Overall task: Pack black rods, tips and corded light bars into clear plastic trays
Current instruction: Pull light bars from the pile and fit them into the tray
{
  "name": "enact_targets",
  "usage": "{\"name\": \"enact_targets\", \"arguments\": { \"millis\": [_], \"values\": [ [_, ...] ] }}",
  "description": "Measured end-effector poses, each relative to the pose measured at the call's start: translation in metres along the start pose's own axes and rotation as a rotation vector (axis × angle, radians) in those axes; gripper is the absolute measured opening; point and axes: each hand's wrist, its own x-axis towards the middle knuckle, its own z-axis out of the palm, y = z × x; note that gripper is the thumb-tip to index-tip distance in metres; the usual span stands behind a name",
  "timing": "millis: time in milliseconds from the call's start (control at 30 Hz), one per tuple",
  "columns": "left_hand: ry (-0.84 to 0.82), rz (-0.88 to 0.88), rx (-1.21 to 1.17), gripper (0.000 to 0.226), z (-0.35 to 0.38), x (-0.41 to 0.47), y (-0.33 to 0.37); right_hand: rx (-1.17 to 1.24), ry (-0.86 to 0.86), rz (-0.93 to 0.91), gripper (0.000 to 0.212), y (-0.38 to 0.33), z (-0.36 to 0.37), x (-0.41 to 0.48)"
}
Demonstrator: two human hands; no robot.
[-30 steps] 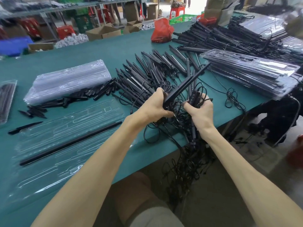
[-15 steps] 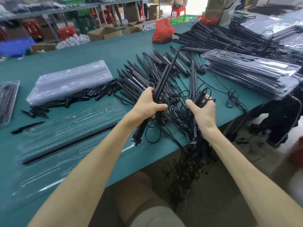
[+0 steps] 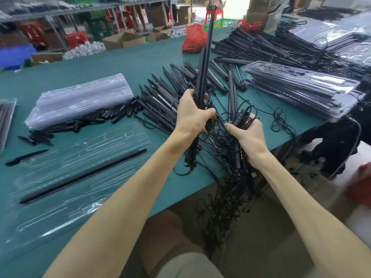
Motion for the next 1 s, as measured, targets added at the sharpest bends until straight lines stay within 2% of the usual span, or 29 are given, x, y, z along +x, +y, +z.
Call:
{"name": "enact_targets", "arguments": {
  "millis": [133,267,400,533,633,700,733,800,900,1000],
  "values": [
    [0.031,0.064,-0.092,0.035,-0.006,0.006,0.022,0.049,-0.039,0.082,0.036,-0.009,-0.011,0.007],
    [0.109,0.101,-0.154,0.034,-0.032,0.021,0.040,0.036,-0.080,0.083,0.036,-0.014,-0.010,0.008],
    [0.169,0.048,-0.153,0.035,-0.054,0.024,0.030,-0.025,-0.096,0.069,0.020,-0.012,-0.004,0.006],
    [0.258,-0.019,-0.315,0.028,-0.084,0.029,0.015,-0.020,-0.003,0.153,0.042,-0.009,-0.003,0.006],
    [0.282,-0.049,-0.357,0.028,-0.114,0.031,0.007,-0.018,-0.017,0.155,0.048,-0.008,-0.008,0.004],
    [0.263,-0.053,-0.342,0.027,-0.133,0.029,0.002,-0.047,-0.091,0.183,0.076,-0.012,-0.012,0.004],
    [0.249,-0.051,-0.329,0.027,-0.143,0.027,0.000,-0.088,-0.152,0.210,0.091,-0.016,-0.016,0.004],
    [0.224,-0.051,-0.272,0.027,-0.161,0.020,-0.001,-0.189,-0.294,0.242,0.100,-0.026,-0.025,0.001],
    [0.165,-0.050,-0.153,0.024,-0.184,0.008,0.000,-0.318,-0.407,0.245,0.097,-0.041,-0.039,-0.010],
    [0.089,-0.060,-0.054,0.024,-0.202,-0.006,-0.001,-0.685,-0.374,0.163,0.081,-0.053,-0.039,-0.029]
  ]
}}
